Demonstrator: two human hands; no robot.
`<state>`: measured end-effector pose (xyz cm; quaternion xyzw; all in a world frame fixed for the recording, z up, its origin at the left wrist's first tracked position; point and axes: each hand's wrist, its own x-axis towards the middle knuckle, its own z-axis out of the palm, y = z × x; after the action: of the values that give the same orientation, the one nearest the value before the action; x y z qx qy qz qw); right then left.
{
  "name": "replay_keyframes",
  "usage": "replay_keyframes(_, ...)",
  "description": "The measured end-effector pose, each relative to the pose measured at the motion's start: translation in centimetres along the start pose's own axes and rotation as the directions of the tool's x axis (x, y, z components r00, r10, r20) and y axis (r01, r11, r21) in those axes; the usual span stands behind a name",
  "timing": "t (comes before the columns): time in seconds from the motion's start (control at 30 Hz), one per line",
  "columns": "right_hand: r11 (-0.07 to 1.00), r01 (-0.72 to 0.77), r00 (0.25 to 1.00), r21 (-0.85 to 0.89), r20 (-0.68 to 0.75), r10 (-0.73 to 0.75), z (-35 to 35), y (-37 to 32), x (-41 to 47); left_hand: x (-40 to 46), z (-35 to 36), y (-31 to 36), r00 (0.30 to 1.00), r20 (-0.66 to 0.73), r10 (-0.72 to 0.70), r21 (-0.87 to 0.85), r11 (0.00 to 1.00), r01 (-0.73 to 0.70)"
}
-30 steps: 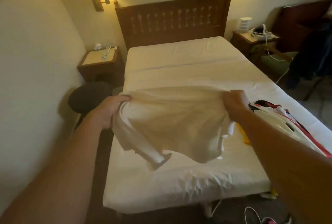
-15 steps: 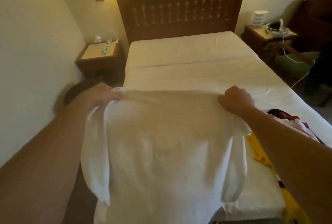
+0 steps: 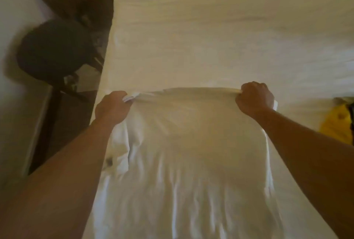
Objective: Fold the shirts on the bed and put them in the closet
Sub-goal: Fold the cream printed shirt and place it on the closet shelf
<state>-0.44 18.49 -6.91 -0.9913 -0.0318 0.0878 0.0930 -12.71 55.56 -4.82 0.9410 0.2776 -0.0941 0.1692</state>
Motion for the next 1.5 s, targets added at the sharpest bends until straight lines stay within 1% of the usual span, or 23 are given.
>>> replay_keyframes(0.07,0.999,-0.022,1.0,-0.034,0.001,0.022,5.3,0.3,3.2,3.8,5.0,-0.2,0.999,0.034,-0.025,0.052,0.998,0.023)
replay_keyframes(0.17,0.996,-0.088,0.996,-0.027,-0.028,0.088,10.4,1.1,6.2,7.3,10.4,0.3,0.998,0.007,-0.055,0.152,0.987,0.053)
replay_keyframes(0.3,0.987,-0.161,0.986,0.009,-0.033,0.161,14.6,2.1,9.1,10.6,14.8,1.7,0.998,0.003,-0.062,0.169,0.984,0.06)
replay_keyframes(0.4,0.98,-0.178,0.984,0.09,0.012,0.178,16.1,2.2,11.3,12.9,16.7,2.8,0.999,0.035,-0.023,0.165,0.986,0.017)
replay_keyframes(0.47,0.98,-0.154,0.988,0.126,0.053,0.148,16.8,2.6,12.3,14.1,17.6,3.4,0.999,0.041,0.012,0.147,0.989,-0.018)
replay_keyframes(0.53,0.988,-0.095,0.995,0.121,0.042,0.091,17.2,3.2,13.2,15.3,17.9,3.5,1.0,-0.008,0.018,0.079,0.997,-0.017)
replay_keyframes(0.6,0.988,-0.056,0.998,0.141,-0.016,0.058,17.1,3.7,14.0,16.4,17.8,3.4,0.996,-0.088,-0.006,-0.01,1.0,0.005)
replay_keyframes(0.67,0.983,-0.008,0.994,0.184,-0.106,0.028,17.1,3.9,15.0,17.6,17.6,3.6,0.988,-0.15,-0.017,-0.047,0.999,0.01)
replay_keyframes(0.73,0.976,0.025,0.985,0.215,-0.171,0.013,17.3,3.7,15.9,18.7,17.3,4.1,0.981,-0.188,-0.042,-0.064,0.997,0.03)
replay_keyframes(0.77,0.974,0.024,0.983,0.225,-0.18,0.017,17.5,3.8,16.5,19.2,17.2,4.4,0.979,-0.197,-0.056,-0.059,0.997,0.045)
replay_keyframes(0.8,0.976,0.016,0.986,0.219,-0.167,0.021,17.6,4.0,16.9,19.6,17.2,4.6,0.98,-0.192,-0.059,-0.017,0.998,0.056)
replay_keyframes(0.87,0.986,-0.017,0.996,0.164,-0.082,0.031,17.9,5.0,17.5,20.1,17.5,5.0,0.986,-0.167,-0.014,0.147,0.988,0.039)
replay_keyframes(0.9,0.99,-0.032,0.999,0.134,-0.03,0.037,17.8,5.6,17.8,20.2,17.8,5.3,0.988,-0.151,0.033,0.212,0.977,0.0)
replay_keyframes(0.93,0.993,-0.04,0.999,0.112,0.011,0.039,17.6,6.3,18.0,20.1,18.2,5.8,0.988,-0.128,0.082,0.246,0.968,-0.049)
replay_keyframes(1.03,1.0,-0.016,0.998,0.018,0.06,0.015,16.9,8.0,18.7,19.6,19.7,7.8,0.974,-0.044,0.223,0.265,0.942,-0.204)
replay_keyframes(1.1,0.998,-0.052,0.995,-0.031,0.087,0.054,16.3,8.9,19.2,19.6,20.4,9.0,0.961,-0.018,0.276,0.271,0.927,-0.261)
replay_keyframes(1.17,0.992,-0.129,0.988,0.003,0.082,0.128,15.8,9.5,19.7,20.1,20.9,9.7,0.957,0.008,0.289,0.281,0.918,-0.279)
replay_keyframes(1.2,0.985,-0.168,0.985,0.049,0.049,0.166,15.6,9.6,20.0,20.3,21.1,9.9,0.956,0.008,0.294,0.289,0.914,-0.283)
replay_keyframes(1.27,0.97,-0.198,0.977,0.142,-0.057,0.207,15.3,9.5,20.5,20.4,21.5,9.9,0.951,-0.046,0.306,0.31,0.909,-0.278)
replay_keyframes(1.33,0.96,-0.205,0.966,0.188,-0.12,0.23,15.5,9.7,20.7,19.8,22.1,9.8,0.944,-0.13,0.303,0.326,0.912,-0.248)
replay_keyframes(1.43,0.901,-0.303,0.931,0.31,-0.107,0.35,15.5,10.4,20.4,17.9,23.0,10.5,0.928,-0.242,0.283,0.32,0.926,-0.199)
replay_keyframes(1.5,0.834,-0.393,0.903,0.388,-0.01,0.43,15.2,10.8,19.9,16.3,23.9,11.6,0.913,-0.264,0.309,0.332,0.918,-0.215)
